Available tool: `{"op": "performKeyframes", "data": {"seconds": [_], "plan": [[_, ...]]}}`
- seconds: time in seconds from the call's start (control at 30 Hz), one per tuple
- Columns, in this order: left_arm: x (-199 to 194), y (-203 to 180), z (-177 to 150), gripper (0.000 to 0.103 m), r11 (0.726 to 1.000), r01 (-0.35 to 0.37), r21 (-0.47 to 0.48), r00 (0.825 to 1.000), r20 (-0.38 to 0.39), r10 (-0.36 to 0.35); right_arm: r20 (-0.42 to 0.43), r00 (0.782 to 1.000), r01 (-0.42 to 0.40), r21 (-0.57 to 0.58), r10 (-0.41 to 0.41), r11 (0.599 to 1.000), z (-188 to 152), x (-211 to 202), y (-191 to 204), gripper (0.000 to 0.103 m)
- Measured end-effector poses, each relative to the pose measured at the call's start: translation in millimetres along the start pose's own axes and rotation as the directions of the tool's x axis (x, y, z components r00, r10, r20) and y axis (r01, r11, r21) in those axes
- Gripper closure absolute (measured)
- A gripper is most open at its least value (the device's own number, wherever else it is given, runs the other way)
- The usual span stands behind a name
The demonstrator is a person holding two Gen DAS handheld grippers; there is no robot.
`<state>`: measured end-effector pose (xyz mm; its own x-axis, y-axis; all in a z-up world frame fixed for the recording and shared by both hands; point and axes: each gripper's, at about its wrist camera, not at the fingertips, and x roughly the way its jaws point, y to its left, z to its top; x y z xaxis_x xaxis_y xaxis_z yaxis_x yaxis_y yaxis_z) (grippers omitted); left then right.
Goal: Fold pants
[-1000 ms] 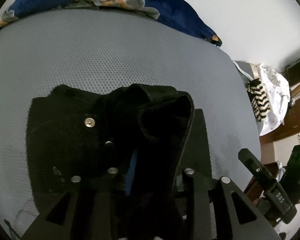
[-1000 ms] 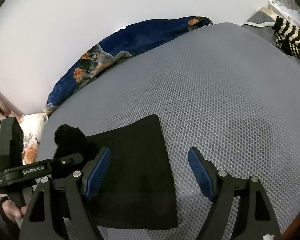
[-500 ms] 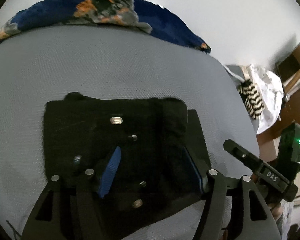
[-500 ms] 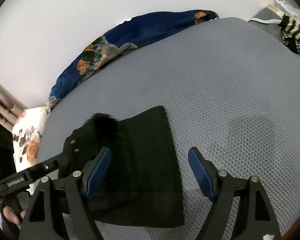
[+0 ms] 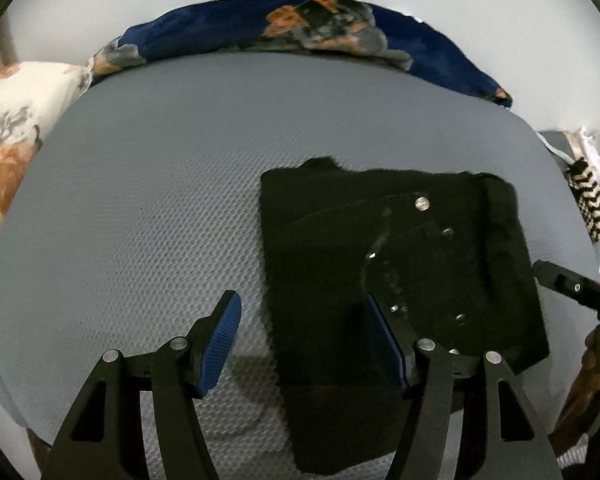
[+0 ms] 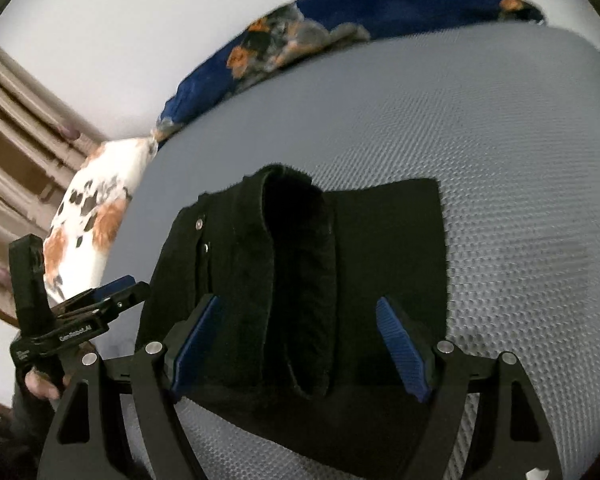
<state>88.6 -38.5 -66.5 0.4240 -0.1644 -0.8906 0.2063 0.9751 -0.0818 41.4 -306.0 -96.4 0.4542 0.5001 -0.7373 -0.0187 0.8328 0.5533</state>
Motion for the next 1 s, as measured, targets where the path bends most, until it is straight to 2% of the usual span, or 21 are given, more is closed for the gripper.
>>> {"op": "performKeyframes", "data": {"seconds": [0.17, 0.4, 1.0], "plan": [[-1, 9, -3, 0.038, 1.0, -0.015, -0.024, 1.0, -0.007, 0.015, -0.072, 0.997, -0.037, 0.015, 0.038, 0.999, 8, 19, -9, 0.026], [0, 15, -5, 0.038, 0.999, -0.022, -0.032, 1.0, -0.012, 0.022, -0.119, 0.989, -0.088, 0.043, 0.093, 0.995, 18, 30, -18, 0.026], [2, 33, -4, 0.038, 0.997, -0.026, -0.075, 0.999, -0.023, 0.024, -0.127, 0.963, -0.231, 0.054, 0.236, 0.971, 45, 64, -2, 0.026]]}}
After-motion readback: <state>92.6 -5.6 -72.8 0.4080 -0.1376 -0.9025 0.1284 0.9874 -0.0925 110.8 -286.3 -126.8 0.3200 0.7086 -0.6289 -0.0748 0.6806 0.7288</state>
